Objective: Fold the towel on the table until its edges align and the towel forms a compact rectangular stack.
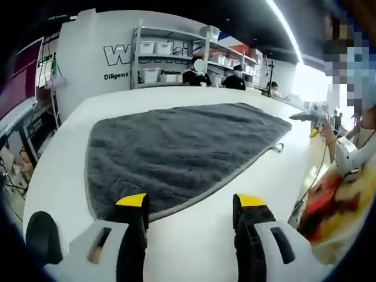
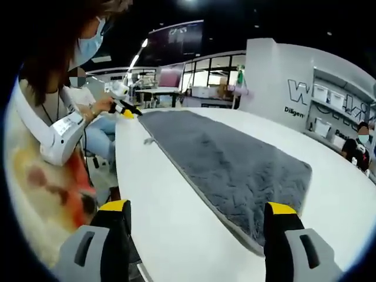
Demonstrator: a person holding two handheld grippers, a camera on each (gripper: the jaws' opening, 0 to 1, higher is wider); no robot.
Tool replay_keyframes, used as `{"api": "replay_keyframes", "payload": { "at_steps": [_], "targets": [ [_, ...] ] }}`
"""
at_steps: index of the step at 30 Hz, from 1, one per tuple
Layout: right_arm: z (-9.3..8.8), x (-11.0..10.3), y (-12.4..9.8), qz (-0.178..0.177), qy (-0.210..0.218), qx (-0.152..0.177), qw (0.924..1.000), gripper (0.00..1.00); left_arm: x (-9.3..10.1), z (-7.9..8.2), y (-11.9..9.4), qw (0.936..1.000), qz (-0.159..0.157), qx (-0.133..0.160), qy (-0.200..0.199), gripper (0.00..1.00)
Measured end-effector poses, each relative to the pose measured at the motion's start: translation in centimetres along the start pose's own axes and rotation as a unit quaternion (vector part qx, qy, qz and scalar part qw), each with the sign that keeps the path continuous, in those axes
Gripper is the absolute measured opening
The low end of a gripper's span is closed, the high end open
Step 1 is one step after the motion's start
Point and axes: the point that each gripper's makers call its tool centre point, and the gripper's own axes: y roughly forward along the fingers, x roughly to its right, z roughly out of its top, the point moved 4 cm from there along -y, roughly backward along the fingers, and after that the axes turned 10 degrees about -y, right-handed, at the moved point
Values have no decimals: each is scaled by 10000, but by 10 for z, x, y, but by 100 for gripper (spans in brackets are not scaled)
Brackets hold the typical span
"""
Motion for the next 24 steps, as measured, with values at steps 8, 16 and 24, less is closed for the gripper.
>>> {"api": "replay_keyframes", "payload": {
  "at_steps": [8, 16, 24],
  "targets": [
    [0, -1, 0, -13, 8, -13, 10000, 95, -10, -2, 2, 9997, 216, -76, 87, 37],
    [-1, 2, 1, -115, 36, -35, 9999, 93, -20, 0, 0, 9997, 247, 43, -23, 28],
    [-13, 30, -12, -651, 38, -376, 9972, 84, -19, 0, 1, 9998, 173, -24, 133, 28]
  ]
}}
